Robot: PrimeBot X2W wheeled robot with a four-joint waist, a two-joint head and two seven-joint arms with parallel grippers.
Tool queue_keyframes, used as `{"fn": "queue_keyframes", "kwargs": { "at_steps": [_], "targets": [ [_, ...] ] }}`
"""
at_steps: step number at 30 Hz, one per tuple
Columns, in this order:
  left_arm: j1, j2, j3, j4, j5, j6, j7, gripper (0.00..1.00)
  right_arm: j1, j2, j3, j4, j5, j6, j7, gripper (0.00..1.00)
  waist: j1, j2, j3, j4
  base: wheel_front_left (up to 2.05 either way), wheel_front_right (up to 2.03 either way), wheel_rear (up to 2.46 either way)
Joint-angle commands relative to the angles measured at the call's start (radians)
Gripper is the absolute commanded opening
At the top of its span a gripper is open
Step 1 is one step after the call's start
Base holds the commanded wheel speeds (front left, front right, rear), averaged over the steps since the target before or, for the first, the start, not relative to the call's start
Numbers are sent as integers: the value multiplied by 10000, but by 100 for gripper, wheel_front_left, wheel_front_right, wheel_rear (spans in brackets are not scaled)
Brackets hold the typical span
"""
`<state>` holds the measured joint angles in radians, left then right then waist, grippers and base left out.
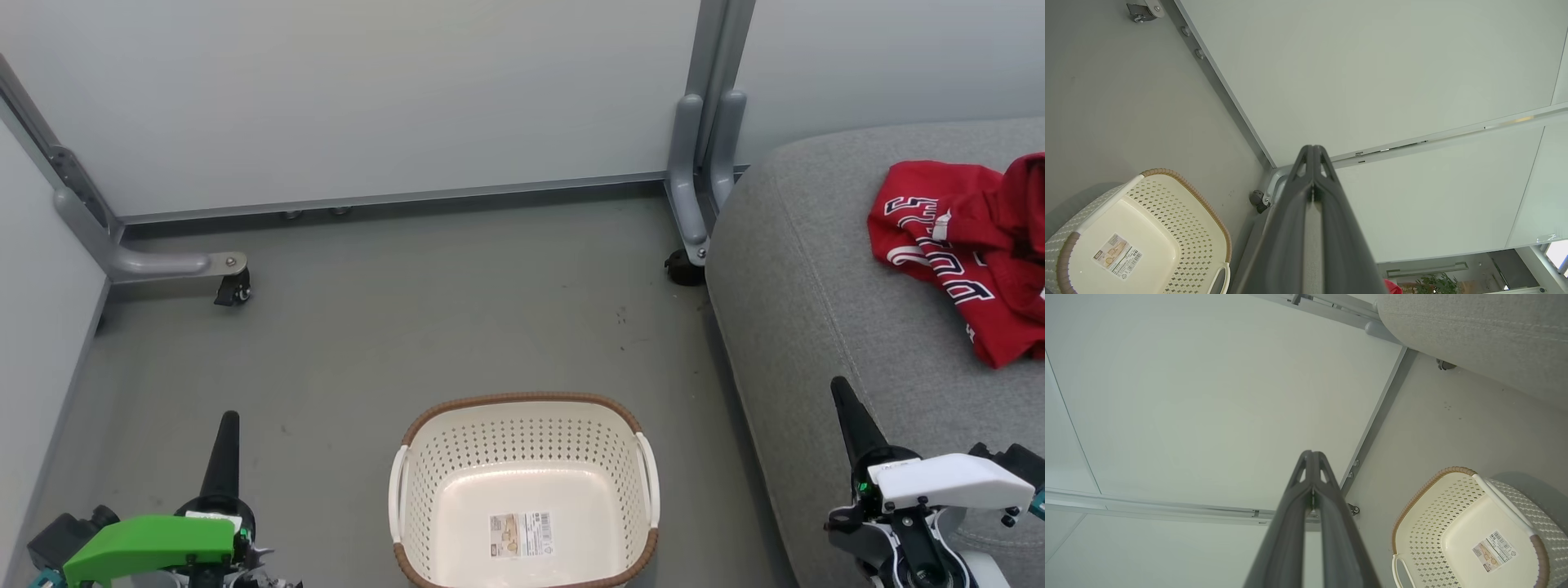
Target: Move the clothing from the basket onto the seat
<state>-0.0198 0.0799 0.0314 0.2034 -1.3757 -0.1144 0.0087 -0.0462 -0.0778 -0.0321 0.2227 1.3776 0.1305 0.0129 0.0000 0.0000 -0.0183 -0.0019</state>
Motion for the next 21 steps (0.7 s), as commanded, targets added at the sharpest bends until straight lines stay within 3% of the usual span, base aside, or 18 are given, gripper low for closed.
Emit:
{"fn": "queue_keyframes", "kwargs": {
  "at_steps": [1,21],
  "targets": [
    [-296,80,71,17,-272,-61,70,0,-223,-41,-64,-5,254,5,78,0,0,0,9,1,0,0,0],
    [-701,38,301,267,-1828,-142,506,0,-476,-4,-339,134,1783,4,512,0,0,0,131,12,0,0,0]
  ]
}}
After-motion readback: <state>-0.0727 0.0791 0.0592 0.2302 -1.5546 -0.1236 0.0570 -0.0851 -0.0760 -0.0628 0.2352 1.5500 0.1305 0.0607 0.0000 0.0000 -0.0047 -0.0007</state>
